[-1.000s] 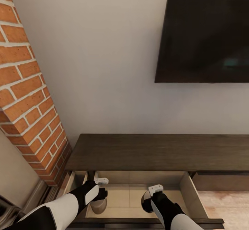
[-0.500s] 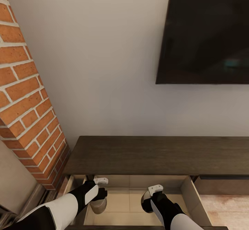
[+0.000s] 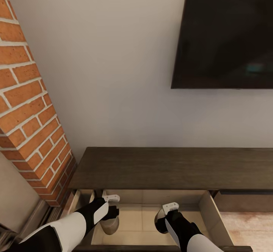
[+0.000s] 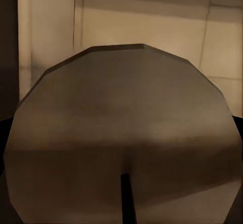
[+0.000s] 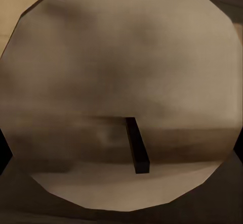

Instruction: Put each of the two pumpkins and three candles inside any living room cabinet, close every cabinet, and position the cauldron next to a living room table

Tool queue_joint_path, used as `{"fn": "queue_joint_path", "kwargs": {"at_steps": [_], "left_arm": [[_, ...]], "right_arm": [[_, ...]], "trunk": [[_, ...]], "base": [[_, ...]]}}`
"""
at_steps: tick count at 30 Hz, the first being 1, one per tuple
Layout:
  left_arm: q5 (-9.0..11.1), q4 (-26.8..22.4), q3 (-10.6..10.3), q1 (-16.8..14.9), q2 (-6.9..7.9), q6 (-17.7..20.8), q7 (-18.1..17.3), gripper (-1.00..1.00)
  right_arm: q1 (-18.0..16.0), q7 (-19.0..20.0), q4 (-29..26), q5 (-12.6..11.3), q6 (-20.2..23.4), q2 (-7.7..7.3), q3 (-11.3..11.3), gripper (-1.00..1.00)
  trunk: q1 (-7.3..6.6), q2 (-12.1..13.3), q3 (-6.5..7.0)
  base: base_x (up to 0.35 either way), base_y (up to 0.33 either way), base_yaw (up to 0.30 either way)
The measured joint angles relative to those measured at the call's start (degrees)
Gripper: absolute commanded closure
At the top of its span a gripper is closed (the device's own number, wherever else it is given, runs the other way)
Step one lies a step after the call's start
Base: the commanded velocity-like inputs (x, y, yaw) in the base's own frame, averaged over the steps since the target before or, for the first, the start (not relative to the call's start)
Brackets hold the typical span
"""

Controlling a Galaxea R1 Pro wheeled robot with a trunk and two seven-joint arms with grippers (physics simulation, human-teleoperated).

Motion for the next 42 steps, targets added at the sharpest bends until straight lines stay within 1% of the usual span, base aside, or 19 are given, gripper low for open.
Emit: {"fn": "queue_joint_path", "kwargs": {"at_steps": [8, 10, 13, 16, 18, 20, 21, 22, 25, 29, 34, 42], "left_arm": [[0.05, 0.27, -0.02, 0.00, -0.06, -0.07, 0.48, 1.00], [0.01, -0.01, -0.03, 0.00, -0.14, -0.06, 0.62, 1.00], [-0.06, -0.42, -0.05, 0.00, -0.66, -0.05, 1.88, 1.00], [-0.10, -0.62, -0.06, 0.00, -0.85, -0.08, 2.57, 1.00], [-0.20, -0.70, -0.07, -0.02, -0.91, -1.12, 2.74, 1.00], [-0.34, -0.68, -0.09, -0.03, -0.92, -4.38, 2.79, 1.00], [-0.35, -0.59, -0.11, -0.02, -0.92, -5.86, 2.81, 1.00], [-0.19, -0.58, -0.03, -0.01, -0.92, -6.45, 2.80, 1.00], [-0.13, -0.57, 0.00, -0.01, -0.92, -7.26, 2.81, 1.00], [-0.07, -0.64, 0.02, 0.00, -0.95, -7.02, 2.72, 1.00], [-0.03, -0.66, 0.00, 0.00, -1.00, -6.80, 2.64, 1.00], [-0.05, -0.66, -0.01, -0.03, -0.99, -6.77, 2.55, 1.00]], "right_arm": [[-0.10, -0.27, 0.24, -0.03, 0.59, 0.21, 0.00, 1.00], [-0.20, -0.40, 0.28, -0.14, 1.98, 0.51, 0.03, 1.00], [-0.75, -0.46, 0.25, -0.04, 4.38, 0.89, 0.10, 1.00], [-1.29, -0.44, 0.33, -0.06, 4.96, 0.95, 0.08, 1.00], [-1.43, -0.34, 0.35, -0.09, 5.11, 0.95, 0.07, 1.00], [-1.47, -0.27, 0.34, -0.09, 5.16, 0.95, 0.08, 1.00], [-1.48, -0.22, 0.32, -0.09, 5.16, 0.95, 0.08, 1.00], [-1.49, -0.21, 0.30, -0.08, 5.11, 0.95, 0.09, 1.00], [-1.49, -0.12, 0.27, -0.05, 4.88, 0.95, 0.08, 1.00], [-1.50, -0.09, 0.22, -0.01, 4.24, 0.95, 0.10, 1.00], [-1.50, -0.09, 0.25, -0.06, 0.83, 0.95, 0.02, 1.00], [-1.49, -0.09, 0.27, -0.03, 0.25, 0.95, 0.00, 1.00]], "trunk": [[1.76, -3.21, -1.44], [2.20, -4.01, -1.80], [2.85, -5.21, -2.33], [3.51, -6.42, -2.87], [3.95, -7.22, -3.23], [4.39, -8.02, -3.59], [4.61, -8.42, -3.77], [4.83, -8.82, -3.95], [5.49, -10.03, -4.49], [6.37, -11.63, -5.21], [7.47, -13.64, -6.10], [9.23, -16.85, -7.54]], "base": [[0.000, 0.000, 0.000], [0.000, 0.000, 0.000], [0.000, 0.000, 0.000], [0.000, 0.000, 0.000], [0.000, 0.000, 0.000], [0.000, 0.000, 0.000], [0.000, 0.000, 0.000], [0.000, 0.000, 0.000], [0.000, 0.000, 0.000], [0.000, 0.000, 0.000], [0.000, 0.000, 0.000], [0.000, 0.000, 0.000]]}}
